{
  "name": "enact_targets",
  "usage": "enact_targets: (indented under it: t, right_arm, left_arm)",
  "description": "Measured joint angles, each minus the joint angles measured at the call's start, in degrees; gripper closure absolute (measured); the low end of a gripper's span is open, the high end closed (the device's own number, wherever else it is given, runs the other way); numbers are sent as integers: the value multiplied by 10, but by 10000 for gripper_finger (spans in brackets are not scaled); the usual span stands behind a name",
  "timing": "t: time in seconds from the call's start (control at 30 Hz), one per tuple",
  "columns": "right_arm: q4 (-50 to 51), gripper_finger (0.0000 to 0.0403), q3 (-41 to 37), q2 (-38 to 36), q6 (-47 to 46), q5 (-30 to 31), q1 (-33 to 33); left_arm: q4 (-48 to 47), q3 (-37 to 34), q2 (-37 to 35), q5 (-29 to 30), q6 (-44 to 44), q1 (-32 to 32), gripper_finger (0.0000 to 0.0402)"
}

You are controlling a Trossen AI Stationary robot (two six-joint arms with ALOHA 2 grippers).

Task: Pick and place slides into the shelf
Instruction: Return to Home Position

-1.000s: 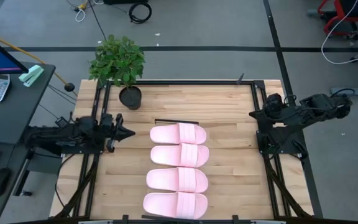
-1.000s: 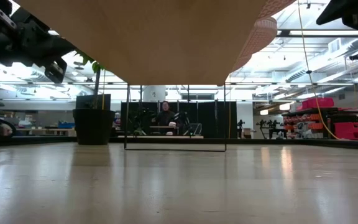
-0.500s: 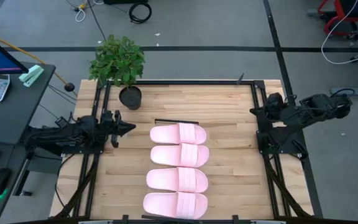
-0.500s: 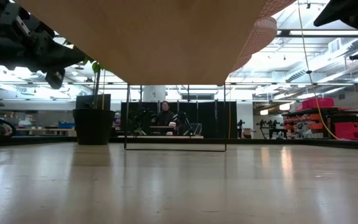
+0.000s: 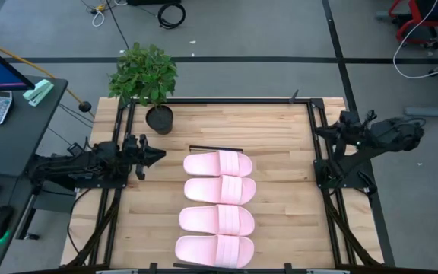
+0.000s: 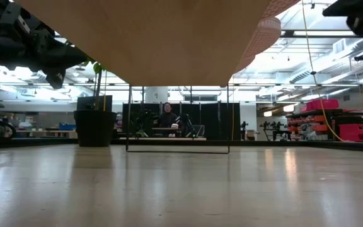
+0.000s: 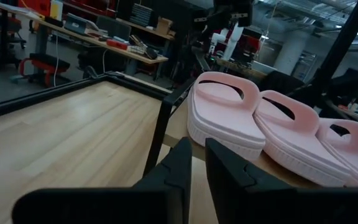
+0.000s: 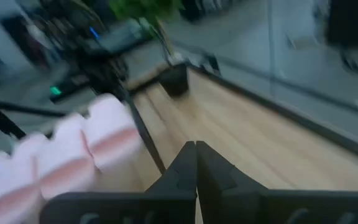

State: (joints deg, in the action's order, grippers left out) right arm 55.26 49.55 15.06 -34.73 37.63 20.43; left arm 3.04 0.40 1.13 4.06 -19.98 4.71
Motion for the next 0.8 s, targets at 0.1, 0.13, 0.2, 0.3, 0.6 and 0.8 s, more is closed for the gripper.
enact_targets:
  t: [0.1, 0.13, 0.2, 0.3, 0.6, 0.8]
  right_arm:
    - [-118, 402, -85, -59, 73, -2, 0]
    - [-148, 402, -112, -75, 90, -3, 0]
    - [-196, 402, -155, -102, 112, -6, 0]
    - [-230, 402, -206, -129, 128, -8, 0]
    - [-238, 403, -272, -149, 142, -23, 0]
    - [-273, 403, -288, -149, 150, -32, 0]
  left_arm:
    - [2, 0, 0, -1, 0, 0, 352]
    - [4, 0, 0, -1, 0, 0, 353]
    - [5, 0, 0, -2, 0, 0, 356]
    - [6, 0, 0, -3, 0, 0, 361]
    - [8, 0, 0, -5, 0, 0, 355]
    - [8, 0, 0, -5, 0, 0, 357]
